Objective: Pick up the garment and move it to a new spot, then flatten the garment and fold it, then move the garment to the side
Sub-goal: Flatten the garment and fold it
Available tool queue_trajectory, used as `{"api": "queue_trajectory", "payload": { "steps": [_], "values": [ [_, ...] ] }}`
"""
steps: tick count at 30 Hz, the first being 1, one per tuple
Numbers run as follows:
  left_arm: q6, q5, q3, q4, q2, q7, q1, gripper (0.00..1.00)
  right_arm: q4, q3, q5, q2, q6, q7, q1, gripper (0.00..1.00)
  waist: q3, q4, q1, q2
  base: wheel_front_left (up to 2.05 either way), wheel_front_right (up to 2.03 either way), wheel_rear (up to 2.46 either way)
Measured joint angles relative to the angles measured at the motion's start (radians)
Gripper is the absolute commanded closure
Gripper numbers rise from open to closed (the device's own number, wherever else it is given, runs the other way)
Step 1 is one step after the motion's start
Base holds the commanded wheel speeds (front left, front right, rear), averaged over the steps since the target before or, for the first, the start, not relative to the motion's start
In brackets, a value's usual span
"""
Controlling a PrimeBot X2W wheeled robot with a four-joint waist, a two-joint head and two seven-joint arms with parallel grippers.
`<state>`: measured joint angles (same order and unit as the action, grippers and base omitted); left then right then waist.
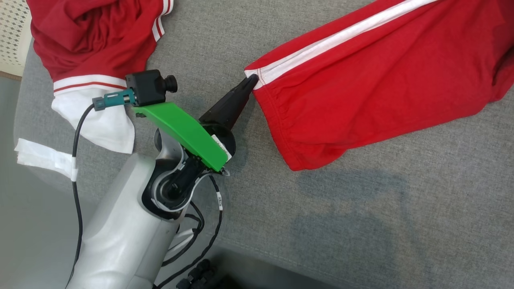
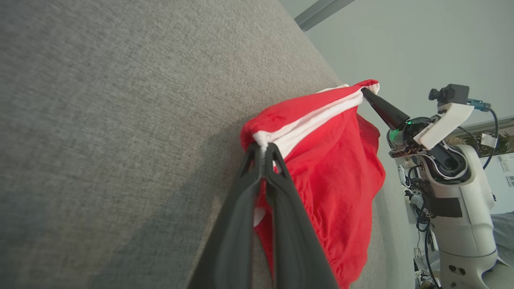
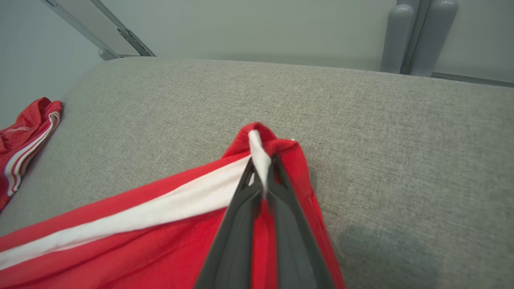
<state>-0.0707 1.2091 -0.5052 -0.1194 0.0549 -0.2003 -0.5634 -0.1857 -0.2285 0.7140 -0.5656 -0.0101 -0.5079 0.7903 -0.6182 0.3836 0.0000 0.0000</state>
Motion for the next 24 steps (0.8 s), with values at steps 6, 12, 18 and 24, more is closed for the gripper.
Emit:
{"api": "queue_trajectory", "payload": {
  "steps": [6,12,18,24],
  "values": [
    [-0.008,-0.011,-0.008,-0.033,-0.002,0.000,-0.022,1.00,-0.019,-0.009,-0.011,0.002,-0.002,0.007,0.001,0.88,-0.001,-0.006,0.0000,0.0000,0.00,0.00,0.00],
    [-0.011,-0.022,-0.011,-0.065,-0.005,0.013,-0.034,0.30,-0.039,-0.035,-0.032,0.012,-0.023,0.027,0.003,0.21,0.004,-0.012,0.0000,0.0000,0.00,0.00,0.00],
    [-0.017,-0.021,-0.011,-0.092,-0.006,0.026,-0.035,0.00,-0.059,-0.050,-0.050,0.026,-0.033,0.051,0.006,0.00,0.027,-0.018,0.0000,0.0000,0.00,0.00,0.00],
    [-0.018,-0.026,-0.012,-0.102,-0.006,0.036,-0.035,0.00,-0.066,-0.070,-0.051,0.041,-0.051,0.071,0.019,0.00,0.052,-0.036,0.0000,0.0000,0.00,0.00,0.00]
  ]
}}
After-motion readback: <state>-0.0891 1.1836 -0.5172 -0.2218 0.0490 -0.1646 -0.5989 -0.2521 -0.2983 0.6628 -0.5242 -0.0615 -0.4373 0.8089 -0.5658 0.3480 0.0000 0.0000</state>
